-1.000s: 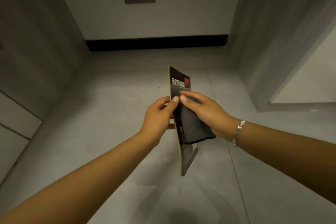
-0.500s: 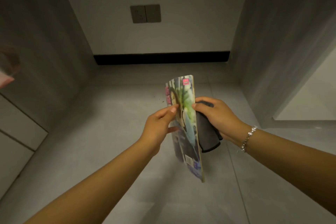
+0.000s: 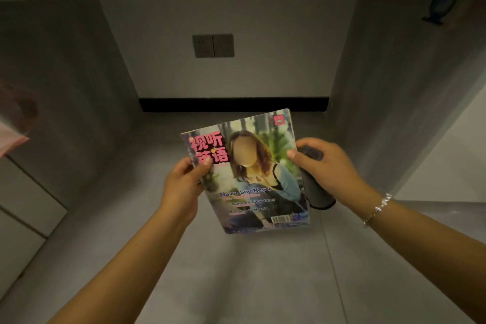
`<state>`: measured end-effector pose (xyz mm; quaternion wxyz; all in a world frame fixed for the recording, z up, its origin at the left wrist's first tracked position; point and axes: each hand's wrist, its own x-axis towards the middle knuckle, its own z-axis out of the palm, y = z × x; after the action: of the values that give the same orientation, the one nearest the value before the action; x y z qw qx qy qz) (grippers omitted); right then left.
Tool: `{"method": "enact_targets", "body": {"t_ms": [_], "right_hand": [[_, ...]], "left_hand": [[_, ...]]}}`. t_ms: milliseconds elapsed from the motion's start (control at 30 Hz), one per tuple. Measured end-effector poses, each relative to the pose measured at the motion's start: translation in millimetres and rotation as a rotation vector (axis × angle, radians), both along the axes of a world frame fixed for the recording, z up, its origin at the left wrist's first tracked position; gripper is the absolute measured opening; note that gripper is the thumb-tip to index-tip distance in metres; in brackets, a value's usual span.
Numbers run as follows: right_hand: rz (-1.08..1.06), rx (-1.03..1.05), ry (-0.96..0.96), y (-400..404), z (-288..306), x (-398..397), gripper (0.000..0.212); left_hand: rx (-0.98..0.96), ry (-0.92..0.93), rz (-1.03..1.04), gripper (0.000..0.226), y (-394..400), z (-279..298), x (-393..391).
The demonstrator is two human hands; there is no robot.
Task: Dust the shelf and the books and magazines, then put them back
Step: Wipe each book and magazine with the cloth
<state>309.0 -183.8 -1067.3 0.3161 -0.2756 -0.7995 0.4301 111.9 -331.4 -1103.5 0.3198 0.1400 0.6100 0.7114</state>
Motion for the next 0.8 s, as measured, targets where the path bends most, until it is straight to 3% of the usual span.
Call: {"method": "enact_targets", "body": {"t_ms": [167, 434, 801], "right_hand": [[0.006, 0.147, -0.010, 2.7, 37.6, 14.1, 0.008], [-0.046, 0.159, -0.040, -8.8, 164.2, 23.4, 0.044], [-0.074, 0.008, -0.061, -41.6, 443.6, 38.1, 0.038]], "left_hand": [[0.055, 0.084, -0.075, 0.020, -11.0, 58.6, 2.5], [-0.041, 0.071, -0.164, 0.031, -29.0, 213.4, 7.1], [-0.117, 0.014, -0.298, 0.027, -51.1, 506.2, 3.7]]}}
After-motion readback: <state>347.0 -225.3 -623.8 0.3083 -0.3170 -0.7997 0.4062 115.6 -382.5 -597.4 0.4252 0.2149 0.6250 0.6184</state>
